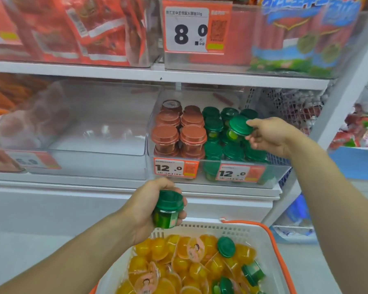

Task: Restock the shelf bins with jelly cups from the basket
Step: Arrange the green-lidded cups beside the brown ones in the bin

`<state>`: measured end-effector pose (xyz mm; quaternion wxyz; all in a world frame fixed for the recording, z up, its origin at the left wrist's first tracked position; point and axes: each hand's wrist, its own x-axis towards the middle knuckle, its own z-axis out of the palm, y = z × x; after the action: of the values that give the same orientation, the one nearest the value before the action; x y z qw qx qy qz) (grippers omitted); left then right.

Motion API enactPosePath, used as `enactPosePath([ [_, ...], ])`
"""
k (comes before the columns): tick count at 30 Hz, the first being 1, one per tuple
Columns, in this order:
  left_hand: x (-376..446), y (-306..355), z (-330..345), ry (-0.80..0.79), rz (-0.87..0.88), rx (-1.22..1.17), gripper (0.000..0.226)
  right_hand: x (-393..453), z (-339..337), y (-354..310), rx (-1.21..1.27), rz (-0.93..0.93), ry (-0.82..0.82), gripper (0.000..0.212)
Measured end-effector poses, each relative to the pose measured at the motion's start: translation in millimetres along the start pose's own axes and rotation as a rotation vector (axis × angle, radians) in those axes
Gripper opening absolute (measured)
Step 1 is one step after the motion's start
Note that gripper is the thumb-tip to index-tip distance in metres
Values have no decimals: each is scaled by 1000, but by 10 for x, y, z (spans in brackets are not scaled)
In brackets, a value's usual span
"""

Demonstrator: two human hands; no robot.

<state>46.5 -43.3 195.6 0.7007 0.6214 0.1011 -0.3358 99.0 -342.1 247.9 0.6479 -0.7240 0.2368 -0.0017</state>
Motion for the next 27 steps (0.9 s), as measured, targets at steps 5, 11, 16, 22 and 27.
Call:
enactPosePath([
  [5,13,3,92,-35,-53,25,21,400,115,127,121,41,150,15],
  [11,77,-4,126,-42,-71,80,23,716,113,159,102,47,236,26],
  [16,125,-40,115,-66,-122,104,28,719,131,143,21,30,218,22],
  [22,68,-4,110,-94,-115,123,27,697,141,148,-15,-13,268,29],
  [27,-14,22,121,-111,-94,137,29,646,135,99,-71,-4,262,25],
])
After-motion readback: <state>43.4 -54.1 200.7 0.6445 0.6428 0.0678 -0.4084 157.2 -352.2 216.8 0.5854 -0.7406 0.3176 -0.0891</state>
